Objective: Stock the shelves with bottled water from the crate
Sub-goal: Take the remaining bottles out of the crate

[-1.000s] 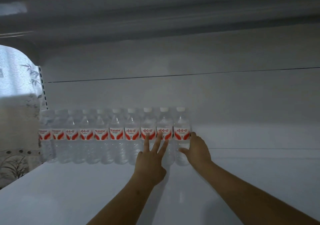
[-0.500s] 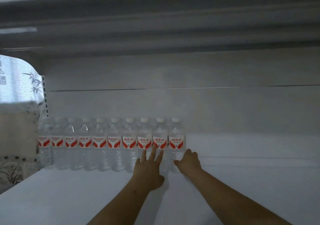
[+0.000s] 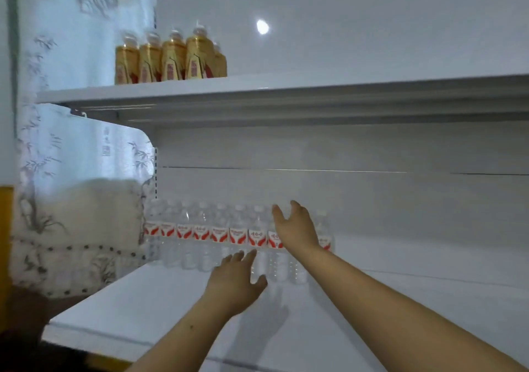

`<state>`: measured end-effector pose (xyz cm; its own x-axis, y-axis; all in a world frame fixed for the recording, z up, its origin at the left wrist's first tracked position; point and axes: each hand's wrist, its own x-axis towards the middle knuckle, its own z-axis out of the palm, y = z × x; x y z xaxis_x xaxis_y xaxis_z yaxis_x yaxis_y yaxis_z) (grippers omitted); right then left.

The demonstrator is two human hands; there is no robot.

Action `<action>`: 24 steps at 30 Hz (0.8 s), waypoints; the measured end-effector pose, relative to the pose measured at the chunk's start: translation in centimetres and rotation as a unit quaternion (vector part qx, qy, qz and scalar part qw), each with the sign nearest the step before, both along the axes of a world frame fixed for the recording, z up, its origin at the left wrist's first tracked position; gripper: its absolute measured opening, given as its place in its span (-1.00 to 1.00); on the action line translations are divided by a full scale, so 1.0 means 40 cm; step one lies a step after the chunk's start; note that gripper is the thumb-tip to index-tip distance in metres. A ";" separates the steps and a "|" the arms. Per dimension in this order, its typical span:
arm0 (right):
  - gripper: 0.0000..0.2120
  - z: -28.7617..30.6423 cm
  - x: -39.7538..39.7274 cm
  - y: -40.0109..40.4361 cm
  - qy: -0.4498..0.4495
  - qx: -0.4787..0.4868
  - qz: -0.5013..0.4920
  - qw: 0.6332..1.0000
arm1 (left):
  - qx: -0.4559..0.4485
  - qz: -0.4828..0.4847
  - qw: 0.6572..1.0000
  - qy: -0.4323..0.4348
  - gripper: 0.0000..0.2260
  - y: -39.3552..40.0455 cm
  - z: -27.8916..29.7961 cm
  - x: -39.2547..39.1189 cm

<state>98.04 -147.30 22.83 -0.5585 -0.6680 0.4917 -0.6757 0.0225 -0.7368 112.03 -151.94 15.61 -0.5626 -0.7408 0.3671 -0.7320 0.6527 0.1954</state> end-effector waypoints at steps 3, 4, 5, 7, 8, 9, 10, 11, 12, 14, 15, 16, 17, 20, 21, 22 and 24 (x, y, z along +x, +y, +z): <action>-0.35 0.006 0.129 -0.007 0.014 -0.007 0.059 0.998 | -0.004 0.027 0.999 0.025 -0.39 0.030 -0.012 0.133; -0.35 0.000 0.177 -0.012 0.018 -0.008 0.079 0.997 | -0.001 0.039 0.999 0.031 -0.40 0.039 -0.024 0.180; -0.35 -0.011 0.228 -0.019 0.023 -0.008 0.101 0.995 | 0.006 0.054 0.998 0.033 -0.40 0.046 -0.038 0.230; -0.35 -0.044 0.336 -0.036 0.031 -0.005 0.149 0.988 | 0.026 0.080 0.996 0.031 -0.40 0.056 -0.074 0.333; -0.35 -0.067 0.391 -0.047 0.034 -0.002 0.173 0.984 | 0.039 0.089 0.995 0.031 -0.40 0.059 -0.096 0.387; -0.35 -0.092 0.447 -0.057 0.036 0.001 0.197 0.980 | 0.054 0.098 0.993 0.033 -0.40 0.059 -0.119 0.442; -0.35 -0.118 0.504 -0.072 0.039 0.004 0.222 0.974 | 0.070 0.108 0.991 0.037 -0.40 0.059 -0.143 0.498; -0.36 -0.143 0.559 -0.085 0.039 0.008 0.244 0.969 | 0.084 0.119 0.988 0.043 -0.41 0.059 -0.168 0.555; -0.36 -0.169 0.612 -0.101 0.037 0.015 0.265 0.964 | 0.092 0.130 0.986 0.049 -0.42 0.060 -0.195 0.611; -0.37 -0.224 0.711 -0.133 0.031 0.046 0.301 0.952 | 0.108 0.158 0.979 0.064 -0.45 0.065 -0.254 0.723; -0.38 -0.255 0.759 -0.148 0.028 0.062 0.319 0.945 | 0.120 0.174 0.975 0.074 -0.47 0.068 -0.285 0.779; -0.38 -0.290 0.804 -0.163 0.024 0.076 0.338 0.938 | 0.135 0.189 0.969 0.084 -0.49 0.070 -0.320 0.837; -0.38 -0.329 0.847 -0.174 0.018 0.088 0.359 0.929 | 0.157 0.208 0.961 0.093 -0.51 0.070 -0.360 0.895; -0.41 -0.470 0.950 -0.205 0.010 0.122 0.418 0.900 | 0.229 0.265 0.930 0.117 -0.56 0.081 -0.500 1.055; -0.43 -0.521 0.976 -0.213 0.012 0.136 0.431 0.892 | 0.249 0.286 0.918 0.116 -0.58 0.087 -0.558 1.101; -0.44 -0.573 0.998 -0.222 0.011 0.155 0.442 0.884 | 0.269 0.307 0.906 0.112 -0.60 0.093 -0.619 1.142; -0.46 -0.678 1.038 -0.239 0.001 0.200 0.457 0.867 | 0.321 0.349 0.874 0.109 -0.59 0.106 -0.735 1.204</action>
